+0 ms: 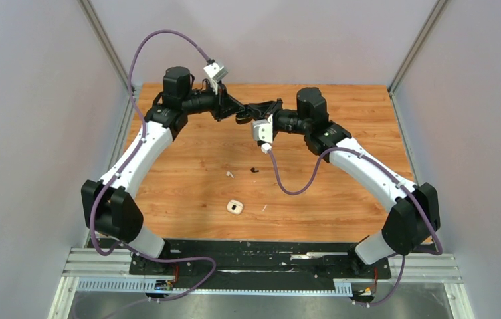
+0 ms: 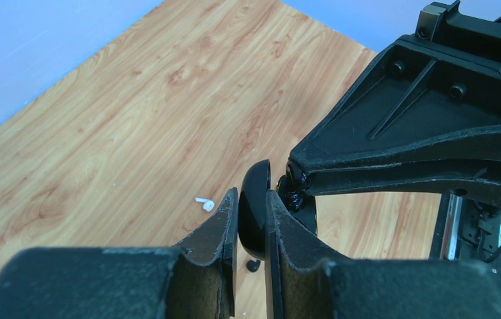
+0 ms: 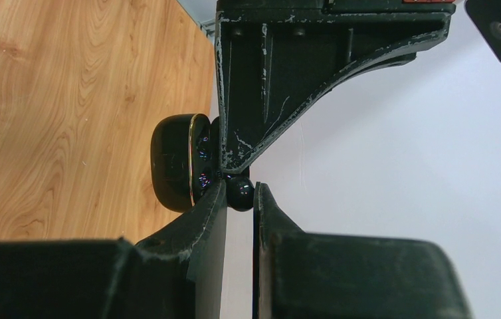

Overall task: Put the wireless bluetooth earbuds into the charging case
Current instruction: Place the earbud in the charging case.

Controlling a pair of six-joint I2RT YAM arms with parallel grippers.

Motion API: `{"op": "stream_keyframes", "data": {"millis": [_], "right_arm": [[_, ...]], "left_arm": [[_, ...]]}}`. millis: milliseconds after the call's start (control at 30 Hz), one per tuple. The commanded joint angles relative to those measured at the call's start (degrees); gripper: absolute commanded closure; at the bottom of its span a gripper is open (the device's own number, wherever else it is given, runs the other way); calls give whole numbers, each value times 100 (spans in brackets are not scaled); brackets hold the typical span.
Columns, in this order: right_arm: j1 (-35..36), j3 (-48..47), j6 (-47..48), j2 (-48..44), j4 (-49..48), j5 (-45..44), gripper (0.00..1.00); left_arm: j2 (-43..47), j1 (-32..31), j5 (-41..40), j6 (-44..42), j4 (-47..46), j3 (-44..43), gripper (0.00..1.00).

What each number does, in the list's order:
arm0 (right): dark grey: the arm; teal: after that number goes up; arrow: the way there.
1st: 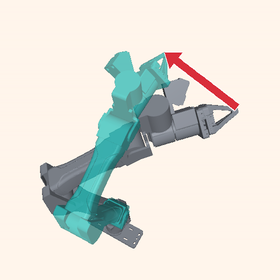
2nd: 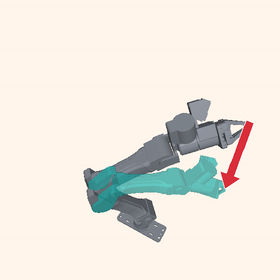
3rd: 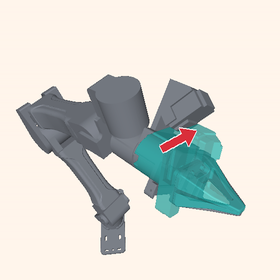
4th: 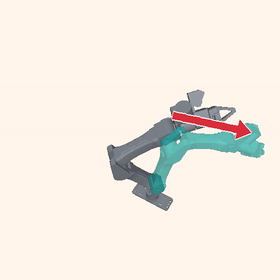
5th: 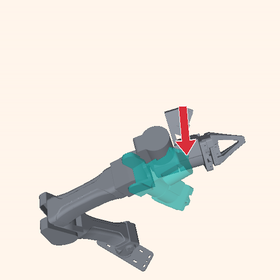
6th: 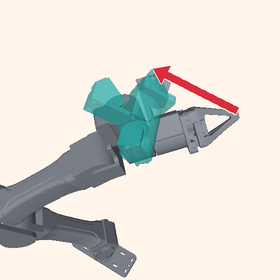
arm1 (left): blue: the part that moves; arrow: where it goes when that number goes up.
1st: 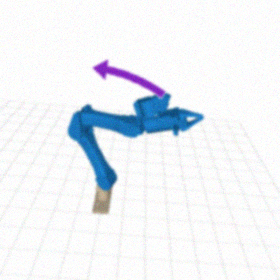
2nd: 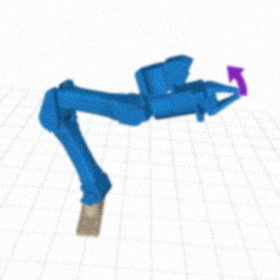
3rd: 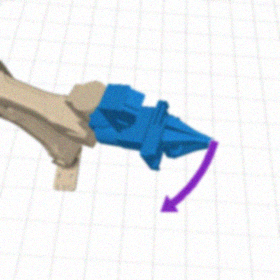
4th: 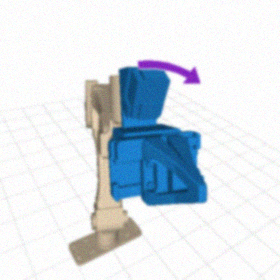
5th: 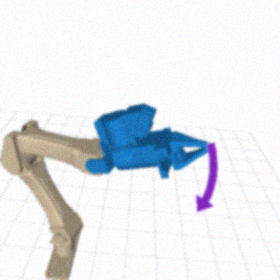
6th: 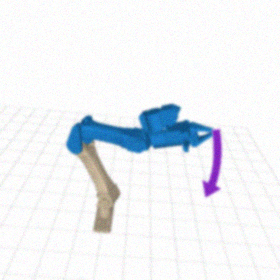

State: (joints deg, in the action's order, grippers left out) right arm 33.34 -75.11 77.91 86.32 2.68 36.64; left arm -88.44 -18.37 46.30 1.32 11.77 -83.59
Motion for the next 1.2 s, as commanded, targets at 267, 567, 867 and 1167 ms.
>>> {"op": "stream_keyframes", "data": {"millis": [267,567,867,1167], "right_arm": [[79,-527,-338,242,946,-121,98],[261,-503,-18,397,710,-807,100],[408,-515,124,535,374,-1412,100],[418,-376,423,552,172,-1487,100]], "left_arm": [[516,-48,-479,468,-1068,346,100],[526,-70,-572,843,-1270,448,100],[548,-114,-944,968,-1243,508,100],[539,-114,-1580,1321,-993,490,100]]}}
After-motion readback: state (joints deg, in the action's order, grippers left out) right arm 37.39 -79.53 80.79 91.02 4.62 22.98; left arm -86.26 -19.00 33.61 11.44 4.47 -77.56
